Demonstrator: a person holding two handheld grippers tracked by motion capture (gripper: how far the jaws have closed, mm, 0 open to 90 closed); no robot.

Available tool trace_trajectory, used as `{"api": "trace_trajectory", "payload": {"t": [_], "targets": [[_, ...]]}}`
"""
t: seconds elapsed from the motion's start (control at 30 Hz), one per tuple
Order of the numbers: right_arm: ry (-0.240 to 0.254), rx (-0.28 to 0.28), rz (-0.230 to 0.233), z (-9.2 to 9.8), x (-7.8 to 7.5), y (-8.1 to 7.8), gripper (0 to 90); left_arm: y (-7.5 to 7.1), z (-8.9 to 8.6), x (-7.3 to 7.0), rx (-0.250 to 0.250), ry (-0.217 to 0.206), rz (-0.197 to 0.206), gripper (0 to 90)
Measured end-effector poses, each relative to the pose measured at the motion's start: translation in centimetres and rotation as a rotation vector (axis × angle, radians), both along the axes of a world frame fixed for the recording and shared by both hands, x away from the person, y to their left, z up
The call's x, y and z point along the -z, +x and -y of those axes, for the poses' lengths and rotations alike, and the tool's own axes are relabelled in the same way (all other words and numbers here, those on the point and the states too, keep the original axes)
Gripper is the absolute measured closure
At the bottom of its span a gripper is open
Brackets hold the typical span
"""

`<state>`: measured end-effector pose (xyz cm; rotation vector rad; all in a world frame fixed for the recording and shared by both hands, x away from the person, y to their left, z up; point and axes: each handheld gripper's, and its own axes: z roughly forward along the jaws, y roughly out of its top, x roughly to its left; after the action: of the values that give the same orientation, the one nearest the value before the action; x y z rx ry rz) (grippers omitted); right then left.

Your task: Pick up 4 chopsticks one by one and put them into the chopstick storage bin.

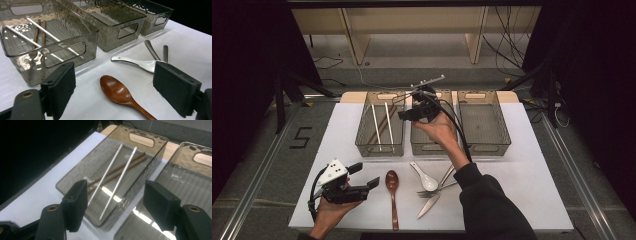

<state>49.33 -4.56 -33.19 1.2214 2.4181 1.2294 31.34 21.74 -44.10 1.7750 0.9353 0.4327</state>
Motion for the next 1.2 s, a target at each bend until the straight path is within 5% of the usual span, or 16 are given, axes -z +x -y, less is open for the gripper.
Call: {"api": "trace_trajectory", "payload": {"t": [0.57,1.2], "targets": [[-0.016,-0.043,-0.002,2.3,0.8,-3.3,33.5,0.1,-0.1,0.0,0.001,0.002,-0.001,17.8],[-0.041,-0.049,-0.037,3.4,3.3,-4.7,31.1,0.1,-0.1,0.1,-0.002,-0.004,0.001,17.3]]}}
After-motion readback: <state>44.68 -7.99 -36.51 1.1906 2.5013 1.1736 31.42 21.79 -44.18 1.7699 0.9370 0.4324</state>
